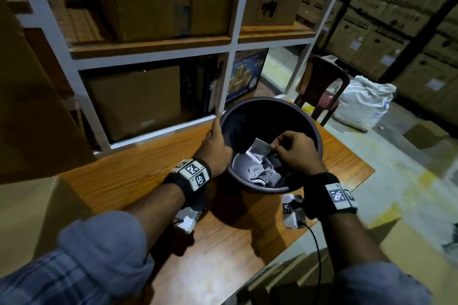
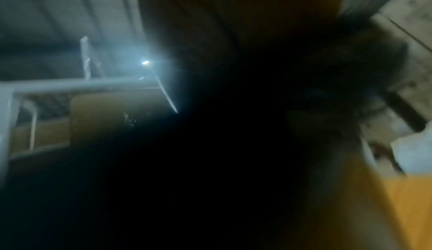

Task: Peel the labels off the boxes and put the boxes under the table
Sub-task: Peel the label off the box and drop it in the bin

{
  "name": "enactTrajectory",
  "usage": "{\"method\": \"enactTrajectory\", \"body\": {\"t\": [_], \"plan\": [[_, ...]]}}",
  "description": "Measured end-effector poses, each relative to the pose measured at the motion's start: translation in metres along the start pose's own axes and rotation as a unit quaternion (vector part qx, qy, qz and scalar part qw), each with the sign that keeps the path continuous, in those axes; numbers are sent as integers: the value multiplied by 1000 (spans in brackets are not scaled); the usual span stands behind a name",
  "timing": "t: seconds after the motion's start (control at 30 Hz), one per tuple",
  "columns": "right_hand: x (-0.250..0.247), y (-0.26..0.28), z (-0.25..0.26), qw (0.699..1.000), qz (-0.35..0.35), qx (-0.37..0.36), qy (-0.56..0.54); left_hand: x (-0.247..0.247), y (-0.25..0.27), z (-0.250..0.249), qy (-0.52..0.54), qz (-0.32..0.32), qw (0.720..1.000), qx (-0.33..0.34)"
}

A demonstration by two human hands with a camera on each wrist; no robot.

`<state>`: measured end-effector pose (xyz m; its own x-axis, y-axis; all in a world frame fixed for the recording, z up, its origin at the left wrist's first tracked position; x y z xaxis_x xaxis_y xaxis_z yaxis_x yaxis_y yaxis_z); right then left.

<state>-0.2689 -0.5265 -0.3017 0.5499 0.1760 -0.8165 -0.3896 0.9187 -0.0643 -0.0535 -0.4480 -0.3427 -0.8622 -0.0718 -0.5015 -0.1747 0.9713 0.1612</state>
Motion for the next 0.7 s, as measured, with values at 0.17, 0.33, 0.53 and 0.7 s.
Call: {"method": "enactTrajectory", "body": {"t": [0.17, 0.33, 0.53, 0.7], "plan": [[3, 2, 0, 998, -16, 3, 65, 3, 3, -2, -8, -13, 1000, 11], [-3, 2, -12, 997, -22, -9, 74, 8, -3, -12, -30, -12, 999, 17], [1, 2, -35, 996, -9, 7, 86, 19, -6, -27, -48, -27, 998, 22], [-7, -1, -34, 998, -26, -3, 61, 20, -13, -31, -46, -31, 998, 16]]}}
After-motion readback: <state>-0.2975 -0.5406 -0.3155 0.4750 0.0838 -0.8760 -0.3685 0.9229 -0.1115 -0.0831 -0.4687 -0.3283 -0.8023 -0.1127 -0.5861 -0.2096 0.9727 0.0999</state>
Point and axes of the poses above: each hand's wrist, its own y-axis away from the middle knuckle, its own x-axis out of the palm, z = x × y, the point moved 6 cm from there along -y, towards the middle knuckle, and after that the axes turned 5 degrees about z, right-handed, at the moved point
